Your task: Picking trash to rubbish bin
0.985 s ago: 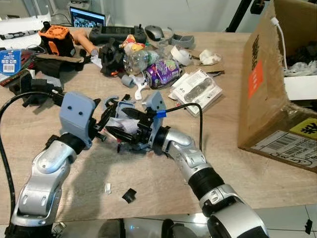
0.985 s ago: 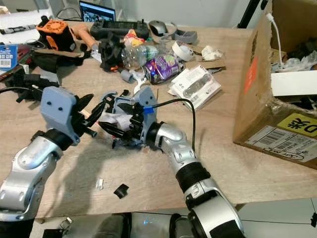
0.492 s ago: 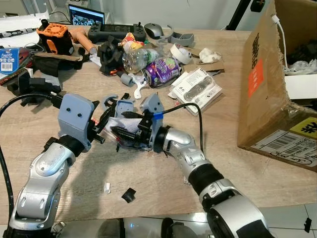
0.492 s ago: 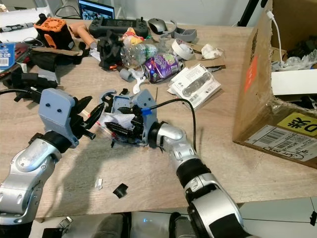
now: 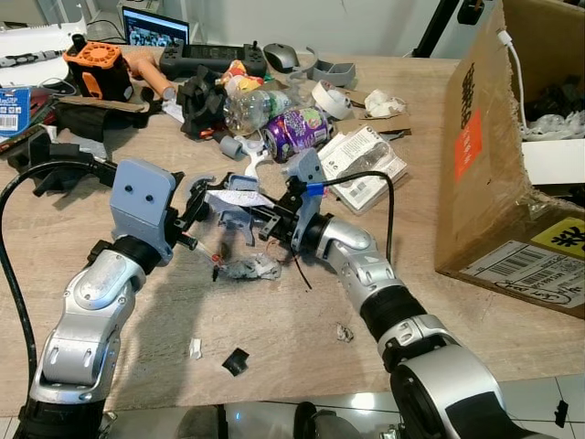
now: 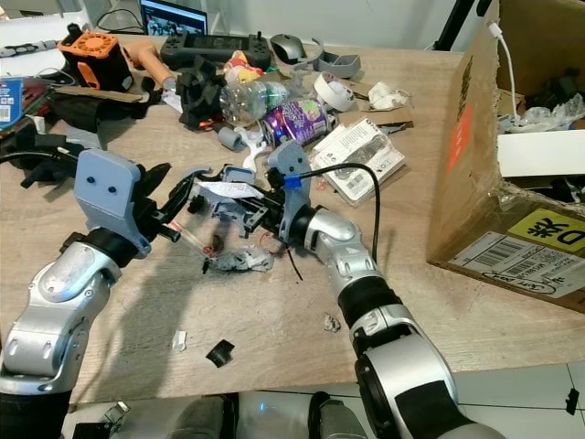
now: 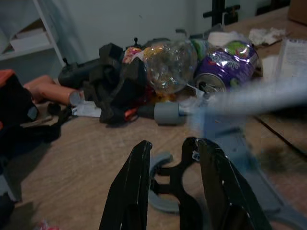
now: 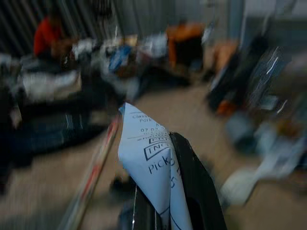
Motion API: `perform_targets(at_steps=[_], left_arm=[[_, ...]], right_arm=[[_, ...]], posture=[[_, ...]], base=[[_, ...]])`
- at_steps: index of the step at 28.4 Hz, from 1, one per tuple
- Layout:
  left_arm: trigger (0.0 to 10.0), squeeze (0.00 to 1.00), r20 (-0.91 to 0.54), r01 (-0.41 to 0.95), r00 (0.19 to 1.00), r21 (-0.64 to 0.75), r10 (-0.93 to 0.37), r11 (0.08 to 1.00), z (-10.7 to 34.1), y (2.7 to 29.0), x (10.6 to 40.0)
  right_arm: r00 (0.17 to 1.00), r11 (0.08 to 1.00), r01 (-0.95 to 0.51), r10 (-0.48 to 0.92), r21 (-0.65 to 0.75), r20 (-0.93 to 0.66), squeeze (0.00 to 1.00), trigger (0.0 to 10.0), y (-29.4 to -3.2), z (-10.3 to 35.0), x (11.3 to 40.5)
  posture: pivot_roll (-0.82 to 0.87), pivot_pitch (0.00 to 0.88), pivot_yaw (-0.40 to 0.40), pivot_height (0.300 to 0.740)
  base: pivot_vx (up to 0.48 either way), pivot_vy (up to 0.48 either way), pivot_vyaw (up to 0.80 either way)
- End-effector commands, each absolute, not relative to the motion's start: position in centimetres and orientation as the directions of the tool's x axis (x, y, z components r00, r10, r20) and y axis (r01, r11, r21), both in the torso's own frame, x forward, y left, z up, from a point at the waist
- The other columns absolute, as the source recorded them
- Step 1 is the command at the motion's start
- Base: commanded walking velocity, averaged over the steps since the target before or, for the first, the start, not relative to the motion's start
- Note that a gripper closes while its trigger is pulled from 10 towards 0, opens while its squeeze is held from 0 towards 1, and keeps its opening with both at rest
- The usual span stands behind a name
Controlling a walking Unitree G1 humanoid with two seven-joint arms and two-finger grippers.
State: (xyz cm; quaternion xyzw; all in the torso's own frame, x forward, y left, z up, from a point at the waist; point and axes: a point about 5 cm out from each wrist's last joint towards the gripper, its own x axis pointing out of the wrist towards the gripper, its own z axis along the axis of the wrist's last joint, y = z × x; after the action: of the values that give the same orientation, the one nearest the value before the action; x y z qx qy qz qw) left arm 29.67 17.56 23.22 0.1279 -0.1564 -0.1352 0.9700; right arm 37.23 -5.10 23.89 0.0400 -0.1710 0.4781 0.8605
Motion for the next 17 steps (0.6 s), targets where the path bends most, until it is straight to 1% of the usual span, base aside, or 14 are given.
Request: perform_targets(at_steps=[1, 2, 3, 4, 7, 8, 10, 11, 12, 13, 14, 15, 16, 17], left_arm=[[10.0, 0.00, 0.268, 0.224, 0.916, 0.275, -0.298, 0.935, 22.7, 17.2, 29.8], [10.0, 0.00, 0.268, 0.224, 0.916, 0.275, -0.298, 0.935, 22.7, 17.2, 29.8], [10.0, 0.00, 0.275, 0.218, 0.916, 0.269, -0.292, 0.938, 22.7, 17.0, 30.0], [10.0, 0.00, 0.280, 0.213, 0.916, 0.264, -0.286, 0.941, 22.7, 16.8, 30.2], [10.0, 0.00, 0.287, 0.211, 0.915, 0.255, -0.283, 0.944, 22.6, 16.6, 30.3], [10.0, 0.00, 0.290, 0.212, 0.914, 0.253, -0.283, 0.944, 22.6, 16.4, 30.3], [10.0, 0.00, 0.290, 0.212, 0.914, 0.253, -0.283, 0.944, 22.6, 16.4, 30.3], [10.0, 0.00, 0.294, 0.211, 0.913, 0.251, -0.282, 0.945, 22.6, 16.3, 30.3], [10.0, 0.00, 0.295, 0.211, 0.913, 0.249, -0.282, 0.945, 22.6, 16.2, 30.4], [10.0, 0.00, 0.295, 0.213, 0.912, 0.249, -0.283, 0.945, 22.5, 16.2, 30.4], [10.0, 0.00, 0.295, 0.213, 0.912, 0.249, -0.283, 0.945, 22.5, 16.2, 30.4], [10.0, 0.00, 0.296, 0.216, 0.911, 0.247, -0.285, 0.945, 22.5, 16.2, 30.4], [10.0, 0.00, 0.297, 0.218, 0.910, 0.247, -0.288, 0.944, 22.5, 16.1, 30.4], [10.0, 0.00, 0.297, 0.218, 0.910, 0.247, -0.288, 0.944, 22.5, 16.1, 30.4]], right_arm=[[0.459, 0.539, -0.838, 0.781, -0.086, 0.423, 0.00, 0.0, -5.7, 26.4, 36.7], [0.459, 0.539, -0.838, 0.781, -0.086, 0.423, 0.00, 0.0, -5.7, 26.4, 36.7], [0.432, 0.542, -0.833, 0.760, -0.108, 0.487, 0.00, 0.0, -6.3, 28.7, 36.2], [0.412, 0.559, -0.817, 0.737, -0.140, 0.536, 0.00, 0.0, -7.0, 30.7, 35.7], [0.406, 0.594, -0.786, 0.706, -0.173, 0.580, 0.00, 0.0, -7.7, 32.5, 35.4], [0.422, 0.652, -0.731, 0.663, -0.201, 0.618, 0.00, 0.3, -8.7, 34.1, 35.5], [0.422, 0.652, -0.731, 0.663, -0.201, 0.618, 0.00, 0.3, -8.7, 34.1, 35.5], [0.449, 0.728, -0.650, 0.600, -0.218, 0.663, 0.00, 3.6, -9.9, 35.6, 35.6], [0.462, 0.772, -0.595, 0.556, -0.224, 0.691, 0.00, 3.5, -10.8, 36.5, 35.7], [0.506, 0.837, -0.503, 0.487, -0.215, 0.712, 0.00, 3.5, -12.3, 37.3, 36.1], [0.506, 0.837, -0.503, 0.487, -0.215, 0.712, 0.00, 3.5, -12.3, 37.3, 36.1], [0.587, 0.910, -0.376, 0.378, -0.172, 0.715, 0.00, 10.0, -14.4, 37.7, 36.8], [0.658, 0.964, -0.248, 0.241, -0.097, 0.714, 0.00, 10.0, -17.0, 37.9, 37.4], [0.658, 0.964, -0.248, 0.241, -0.097, 0.714, 0.00, 10.0, -17.0, 37.9, 37.4]], posture=[[0.09, 0.246, -0.070, 0.740], [0.09, 0.246, -0.070, 0.740], [0.07, 0.217, -0.077, 0.740], [0.06, 0.232, -0.084, 0.740], [0.05, 0.220, -0.088, 0.740], [0.05, 0.204, -0.090, 0.740], [0.05, 0.204, -0.090, 0.740], [0.05, 0.213, -0.094, 0.740], [0.05, 0.213, -0.094, 0.740], [0.04, 0.219, -0.091, 0.740], [0.04, 0.219, -0.091, 0.740], [0.04, 0.194, -0.089, 0.740], [0.04, 0.194, -0.090, 0.740], [0.04, 0.194, -0.090, 0.740]], base=[[0.000, 0.000, 0.00], [0.000, 0.000, 0.00], [0.000, 0.000, 0.00], [0.000, 0.000, 0.00], [0.000, 0.000, 0.00], [0.000, 0.000, 0.00], [0.000, 0.000, 0.00], [0.000, 0.000, 0.00], [0.000, 0.000, 0.00], [0.000, 0.000, 0.00], [0.000, 0.000, 0.00], [0.000, 0.000, 0.00], [0.000, 0.000, 0.00], [0.000, 0.000, 0.00]])
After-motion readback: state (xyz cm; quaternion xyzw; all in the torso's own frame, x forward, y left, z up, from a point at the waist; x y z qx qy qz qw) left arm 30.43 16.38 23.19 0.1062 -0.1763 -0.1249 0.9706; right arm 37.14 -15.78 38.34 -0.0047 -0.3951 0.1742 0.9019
